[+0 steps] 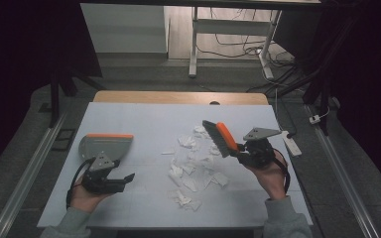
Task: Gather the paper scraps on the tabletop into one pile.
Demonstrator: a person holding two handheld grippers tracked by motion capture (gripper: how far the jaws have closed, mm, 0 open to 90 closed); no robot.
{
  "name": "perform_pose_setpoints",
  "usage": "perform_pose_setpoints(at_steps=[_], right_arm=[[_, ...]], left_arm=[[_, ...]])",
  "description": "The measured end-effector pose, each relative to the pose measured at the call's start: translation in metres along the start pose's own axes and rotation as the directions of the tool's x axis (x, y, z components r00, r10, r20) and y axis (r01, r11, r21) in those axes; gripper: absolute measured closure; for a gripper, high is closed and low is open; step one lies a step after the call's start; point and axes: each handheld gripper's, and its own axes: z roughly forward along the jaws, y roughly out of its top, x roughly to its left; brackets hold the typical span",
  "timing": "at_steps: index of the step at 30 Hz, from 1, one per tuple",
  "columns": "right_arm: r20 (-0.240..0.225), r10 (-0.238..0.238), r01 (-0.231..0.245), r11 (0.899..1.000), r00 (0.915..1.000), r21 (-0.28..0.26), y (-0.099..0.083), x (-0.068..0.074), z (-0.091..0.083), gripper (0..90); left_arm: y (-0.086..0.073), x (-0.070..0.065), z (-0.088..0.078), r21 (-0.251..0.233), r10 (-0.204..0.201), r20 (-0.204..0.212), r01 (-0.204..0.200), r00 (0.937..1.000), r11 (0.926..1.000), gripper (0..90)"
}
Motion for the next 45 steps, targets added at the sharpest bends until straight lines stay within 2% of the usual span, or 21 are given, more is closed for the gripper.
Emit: perform_pose_setpoints(at_steps=[1,3,4,5,8,11,15,20,22,23,28,30,33,35,37,41,43,45], right_arm=[[0.023,0.015,-0.015,0.999,0.9996,0.03,0.001,-0.006,0.002,70.2],[0.032,0.021,-0.023,0.998,0.9993,0.051,0.003,-0.01,0.002,70.2],[0.046,0.05,-0.054,0.995,0.9977,0.083,0.007,-0.02,0.004,70.2],[0.046,0.05,-0.054,0.995,0.9977,0.083,0.007,-0.02,0.004,70.2],[0.082,0.084,-0.096,0.985,0.9931,0.145,0.014,-0.034,0.011,70.2],[0.108,0.096,-0.118,0.966,0.9895,0.229,0.022,-0.045,0.026,70.2],[0.132,0.076,-0.115,0.941,0.9883,0.319,0.035,-0.053,0.05,70.2],[0.189,0.004,-0.082,0.909,0.982,0.408,0.046,-0.058,0.075,70.2],[0.192,0.007,-0.09,0.9,0.9813,0.427,0.046,-0.06,0.084,70.2],[0.192,0.007,-0.09,0.9,0.9813,0.427,0.046,-0.06,0.084,70.2],[0.187,-0.017,-0.076,0.874,0.9822,0.481,0.043,-0.058,0.097,70.2],[0.158,-0.018,-0.061,0.875,0.9873,0.481,0.044,-0.054,0.101,70.2],[0.114,-0.061,-0.005,0.861,0.9916,0.509,0.046,-0.041,0.106,70.4],[0.083,-0.105,0.046,0.851,0.991,0.523,0.046,-0.031,0.107,70.4],[0.052,-0.123,0.078,0.848,0.991,0.524,0.046,-0.021,0.105,70.4],[-0.057,-0.136,0.147,0.857,0.989,0.495,0.044,-0.004,0.096,70.4],[-0.098,-0.124,0.155,0.878,0.9875,0.452,0.046,0.0,0.088,70.3],[-0.089,-0.122,0.148,0.9,0.9885,0.409,0.05,0.0,0.079,70.3]], left_arm=[[0.0,0.0,0.0,0.001,0.0,0.0,0.0,1.0,1.0,27.8],[-0.001,0.001,0.001,0.0,-0.002,0.004,0.002,1.0,1.0,27.8],[-0.001,0.001,0.002,0.001,-0.002,0.006,0.002,1.0,1.0,27.8],[-0.001,0.001,0.002,0.002,-0.002,0.01,0.002,0.9999,1.0,27.8],[-0.001,0.002,0.004,0.007,0.002,0.016,-0.002,0.9999,1.0,27.8],[-0.002,0.003,0.005,0.007,0.0,0.022,0.0,0.9998,1.0,27.9],[-0.002,0.001,0.008,0.018,0.011,0.025,-0.012,0.9996,0.9998,27.8],[-0.002,-0.002,0.011,0.026,0.024,0.029,-0.025,0.9993,0.9993,27.8],[-0.002,-0.002,0.011,0.027,0.026,0.028,-0.027,0.9993,0.9993,27.7],[-0.002,-0.002,0.011,0.025,0.025,0.028,-0.026,0.9993,0.9993,27.7],[-0.003,-0.001,0.009,0.021,0.022,0.026,-0.022,0.9994,0.9995,27.8],[-0.003,-0.001,0.01,0.022,0.021,0.026,-0.021,0.9994,0.9995,27.8],[-0.003,-0.001,0.011,0.025,0.018,0.028,-0.018,0.9995,0.9995,27.7],[-0.003,-0.001,0.011,0.028,0.02,0.03,-0.021,0.9994,0.9994,27.8],[-0.003,-0.002,0.011,0.028,0.019,0.031,-0.02,0.9993,0.9994,27.8],[-0.003,-0.002,0.011,0.031,0.023,0.033,-0.024,0.9992,0.9992,27.7],[-0.003,-0.002,0.011,0.031,0.023,0.032,-0.024,0.9992,0.9992,27.7],[-0.003,-0.001,0.011,0.03,0.021,0.033,-0.022,0.9993,0.9993,27.7]])
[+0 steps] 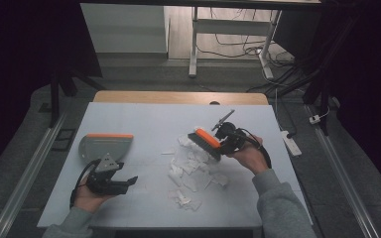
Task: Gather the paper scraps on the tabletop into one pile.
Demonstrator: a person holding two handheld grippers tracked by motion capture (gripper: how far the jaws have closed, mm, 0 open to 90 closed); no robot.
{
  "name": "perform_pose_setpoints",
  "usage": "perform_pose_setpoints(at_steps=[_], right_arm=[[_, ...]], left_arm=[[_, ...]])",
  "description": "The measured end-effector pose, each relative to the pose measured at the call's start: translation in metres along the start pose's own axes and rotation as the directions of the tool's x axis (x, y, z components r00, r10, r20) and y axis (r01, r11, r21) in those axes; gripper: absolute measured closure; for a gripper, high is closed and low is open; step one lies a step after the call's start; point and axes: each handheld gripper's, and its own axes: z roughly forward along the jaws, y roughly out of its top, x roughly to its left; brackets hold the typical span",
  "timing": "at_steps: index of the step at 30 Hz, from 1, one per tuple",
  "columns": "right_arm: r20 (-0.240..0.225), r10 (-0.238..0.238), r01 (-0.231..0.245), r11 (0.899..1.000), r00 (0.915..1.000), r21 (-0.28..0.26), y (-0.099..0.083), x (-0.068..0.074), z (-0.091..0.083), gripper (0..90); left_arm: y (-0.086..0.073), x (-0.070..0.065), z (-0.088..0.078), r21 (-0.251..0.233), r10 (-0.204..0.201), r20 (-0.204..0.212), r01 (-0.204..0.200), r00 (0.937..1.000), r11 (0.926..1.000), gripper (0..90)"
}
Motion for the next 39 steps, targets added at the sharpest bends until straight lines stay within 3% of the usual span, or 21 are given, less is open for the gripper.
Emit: perform_pose_setpoints(at_steps=[3,6,12,21,24,28,31,35,36,39], right_arm=[[0.038,0.027,-0.025,0.999,0.9989,-0.047,0.004,-0.007,-0.011,70.3],[0.093,0.057,-0.051,0.997,0.9941,-0.06,0.01,-0.018,-0.012,70.3],[0.185,0.066,-0.065,0.998,0.9805,-0.011,0.035,-0.038,0.011,70.3],[0.208,0.026,-0.05,0.992,0.9777,0.112,0.067,-0.067,0.052,70.4],[0.175,0.021,-0.042,0.992,0.9844,0.12,0.072,-0.069,0.06,70.4],[0.143,-0.022,0.0,0.988,0.9894,0.153,0.079,-0.063,0.065,70.4],[0.127,-0.085,0.058,0.978,0.9882,0.199,0.081,-0.05,0.067,70.5],[0.088,-0.159,0.136,0.965,0.9833,0.224,0.078,-0.035,0.061,70.6],[0.072,-0.161,0.142,0.965,0.9843,0.219,0.076,-0.028,0.06,70.5],[0.03,-0.221,0.21,0.955,0.9748,0.209,0.065,-0.011,0.052,70.5]], left_arm=[[0.0,0.0,0.0,-0.001,-0.003,0.001,0.003,1.0,1.0,27.7],[0.0,0.001,0.0,-0.001,-0.004,0.001,0.004,1.0,1.0,27.7],[-0.001,0.003,0.0,-0.006,-0.005,0.005,0.005,1.0,1.0,27.7],[-0.003,0.009,-0.002,-0.018,-0.016,0.009,0.017,0.9998,0.9997,27.8],[-0.003,0.009,-0.004,-0.021,-0.017,0.009,0.017,0.9998,0.9996,27.8],[-0.004,0.009,-0.004,-0.02,-0.017,0.007,0.017,0.9998,0.9996,27.8],[-0.005,0.008,-0.004,-0.018,-0.017,0.004,0.017,0.9998,0.9997,27.8],[-0.005,0.007,-0.004,-0.015,-0.016,0.003,0.016,0.9999,0.9998,27.8],[-0.005,0.006,-0.004,-0.013,-0.013,0.006,0.013,0.9999,0.9998,27.8],[-0.005,0.005,-0.004,-0.009,-0.008,0.003,0.008,1.0,0.9999,27.8]])
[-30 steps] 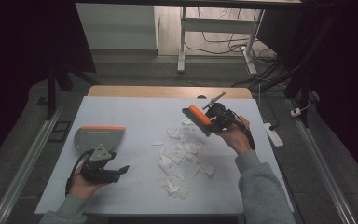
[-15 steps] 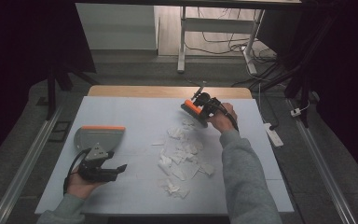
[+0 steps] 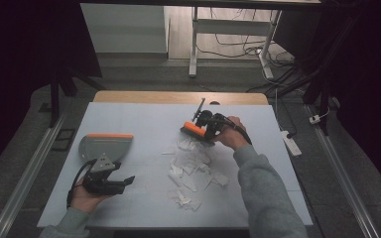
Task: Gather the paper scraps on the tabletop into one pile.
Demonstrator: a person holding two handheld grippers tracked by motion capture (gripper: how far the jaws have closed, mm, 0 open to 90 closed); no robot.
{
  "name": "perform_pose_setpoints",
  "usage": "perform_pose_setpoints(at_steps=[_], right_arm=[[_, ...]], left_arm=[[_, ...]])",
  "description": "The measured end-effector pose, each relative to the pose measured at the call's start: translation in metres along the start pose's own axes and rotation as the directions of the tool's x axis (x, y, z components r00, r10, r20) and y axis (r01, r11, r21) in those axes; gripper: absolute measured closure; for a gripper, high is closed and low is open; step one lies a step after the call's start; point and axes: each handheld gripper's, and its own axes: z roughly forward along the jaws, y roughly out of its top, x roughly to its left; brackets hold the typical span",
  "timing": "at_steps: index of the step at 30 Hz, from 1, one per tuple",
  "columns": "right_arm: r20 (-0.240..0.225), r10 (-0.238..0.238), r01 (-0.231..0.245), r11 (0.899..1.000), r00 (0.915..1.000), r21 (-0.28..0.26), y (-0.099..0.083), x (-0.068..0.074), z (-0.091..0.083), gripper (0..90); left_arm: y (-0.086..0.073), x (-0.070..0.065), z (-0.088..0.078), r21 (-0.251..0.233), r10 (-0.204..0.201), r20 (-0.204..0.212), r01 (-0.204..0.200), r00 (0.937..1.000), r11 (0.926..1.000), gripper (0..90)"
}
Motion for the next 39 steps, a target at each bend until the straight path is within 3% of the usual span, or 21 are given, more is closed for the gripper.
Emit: perform_pose_setpoints(at_steps=[3,4,6,12,17,20,23,26,35,39], right_arm=[[-0.044,-0.016,0.015,0.999,0.9989,-0.03,-0.012,0.017,-0.009,70.5],[-0.055,0.001,-0.004,0.999,0.9985,-0.051,-0.018,0.021,-0.013,70.4],[-0.049,0.01,-0.014,0.996,0.9987,-0.083,-0.025,0.023,-0.019,70.5],[-0.005,0.062,-0.062,0.985,0.9981,-0.16,-0.04,0.021,-0.039,70.4],[0.013,0.123,-0.117,0.967,0.9923,-0.227,-0.042,0.017,-0.048,70.4],[0.02,0.133,-0.124,0.961,0.9909,-0.245,-0.04,0.017,-0.05,70.4],[0.014,0.145,-0.136,0.954,0.9893,-0.266,-0.037,0.019,-0.052,70.4],[-0.017,0.158,-0.156,0.941,0.9873,-0.302,-0.031,0.021,-0.051,70.3],[-0.117,0.182,-0.214,0.903,0.9762,-0.372,0.012,0.038,-0.042,70.4],[-0.142,0.192,-0.232,0.898,0.9711,-0.375,0.03,0.044,-0.032,70.4]], left_arm=[[0.0,0.0,0.001,0.004,0.0,-0.003,0.0,1.0,1.0,27.8],[0.0,0.0,0.001,0.005,-0.001,-0.004,0.001,1.0,1.0,27.8],[-0.001,0.0,0.001,0.007,-0.004,-0.005,0.004,1.0,1.0,27.8],[-0.001,0.0,0.001,0.007,-0.005,-0.012,0.005,0.9999,1.0,27.9],[-0.001,0.0,0.001,0.007,-0.008,-0.014,0.008,0.9999,0.9999,27.9],[-0.001,0.0,0.0,0.004,-0.009,-0.014,0.009,0.9999,1.0,27.9],[-0.001,0.0,0.001,0.003,-0.009,-0.015,0.009,0.9999,1.0,27.9],[-0.001,0.0,0.001,0.007,-0.007,-0.015,0.007,0.9999,1.0,27.9],[-0.001,0.001,0.0,0.0,-0.007,-0.015,0.007,0.9999,1.0,27.9],[-0.001,0.0,0.0,0.002,-0.004,-0.014,0.004,0.9999,1.0,27.9]])
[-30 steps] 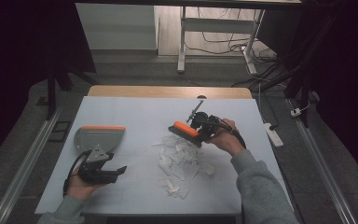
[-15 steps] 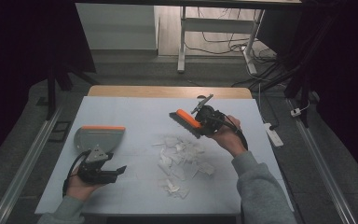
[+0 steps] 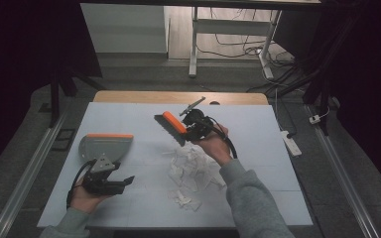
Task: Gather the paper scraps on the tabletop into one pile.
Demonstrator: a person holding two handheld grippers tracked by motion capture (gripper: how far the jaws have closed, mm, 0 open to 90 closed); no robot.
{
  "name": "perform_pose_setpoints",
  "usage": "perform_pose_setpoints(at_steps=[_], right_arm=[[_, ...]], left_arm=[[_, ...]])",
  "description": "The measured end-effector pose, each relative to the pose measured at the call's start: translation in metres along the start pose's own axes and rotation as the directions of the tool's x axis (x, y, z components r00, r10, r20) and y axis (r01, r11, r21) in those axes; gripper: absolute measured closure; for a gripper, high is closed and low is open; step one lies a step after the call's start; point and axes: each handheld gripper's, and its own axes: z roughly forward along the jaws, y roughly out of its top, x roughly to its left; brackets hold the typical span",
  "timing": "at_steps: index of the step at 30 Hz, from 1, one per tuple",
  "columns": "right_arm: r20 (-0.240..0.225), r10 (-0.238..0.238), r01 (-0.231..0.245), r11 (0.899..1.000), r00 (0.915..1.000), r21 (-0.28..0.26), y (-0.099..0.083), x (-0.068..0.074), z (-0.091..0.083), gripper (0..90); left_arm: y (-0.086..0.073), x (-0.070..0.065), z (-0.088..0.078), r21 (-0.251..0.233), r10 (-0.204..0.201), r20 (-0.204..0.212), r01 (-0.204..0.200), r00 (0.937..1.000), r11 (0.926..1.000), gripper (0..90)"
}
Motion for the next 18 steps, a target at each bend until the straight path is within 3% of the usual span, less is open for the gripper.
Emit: perform_pose_setpoints(at_steps=[7,12,16,18], right_arm=[[-0.06,0.064,-0.063,0.998,0.9961,0.007,0.015,0.013,0.035,70.4],[-0.123,0.143,-0.145,0.989,0.9821,-0.014,0.018,0.016,0.053,70.4],[-0.13,0.178,-0.179,0.984,0.9753,0.003,0.015,0.015,0.061,70.3],[-0.106,0.181,-0.18,0.983,0.9777,0.019,0.011,0.012,0.063,70.3]], left_arm=[[0.0,0.001,0.0,0.002,0.001,0.001,-0.001,1.0,1.0,27.9],[-0.001,0.001,0.001,0.004,0.0,0.004,0.0,1.0,1.0,27.9],[0.0,0.001,0.001,0.006,0.003,0.003,-0.003,1.0,1.0,27.9],[-0.001,0.001,0.001,0.005,0.004,0.002,-0.004,1.0,1.0,27.9]])
